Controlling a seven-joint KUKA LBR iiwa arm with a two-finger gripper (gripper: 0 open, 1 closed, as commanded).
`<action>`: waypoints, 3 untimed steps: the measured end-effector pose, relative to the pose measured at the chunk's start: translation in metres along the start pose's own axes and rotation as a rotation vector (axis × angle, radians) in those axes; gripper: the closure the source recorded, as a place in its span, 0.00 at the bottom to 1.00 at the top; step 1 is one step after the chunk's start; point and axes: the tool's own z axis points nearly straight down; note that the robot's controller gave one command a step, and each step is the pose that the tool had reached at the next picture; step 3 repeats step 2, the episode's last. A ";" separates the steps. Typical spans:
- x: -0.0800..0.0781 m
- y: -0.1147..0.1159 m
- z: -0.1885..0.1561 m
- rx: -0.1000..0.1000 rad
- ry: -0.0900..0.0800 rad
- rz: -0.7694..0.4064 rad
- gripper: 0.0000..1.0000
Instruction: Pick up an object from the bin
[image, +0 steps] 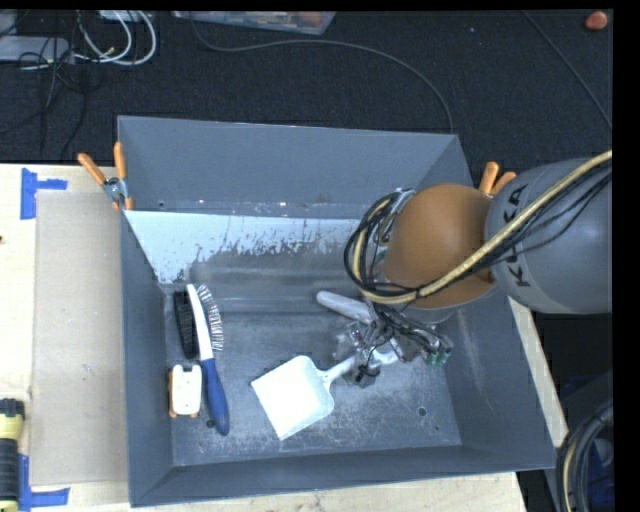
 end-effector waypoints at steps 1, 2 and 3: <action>-0.001 0.000 -0.022 0.001 -0.003 0.000 1.00; -0.001 0.000 -0.042 0.002 -0.006 0.001 1.00; -0.001 0.000 -0.042 0.002 -0.006 0.001 1.00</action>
Offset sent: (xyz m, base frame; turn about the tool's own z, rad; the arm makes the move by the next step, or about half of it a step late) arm -0.0001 0.0000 0.0031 0.0000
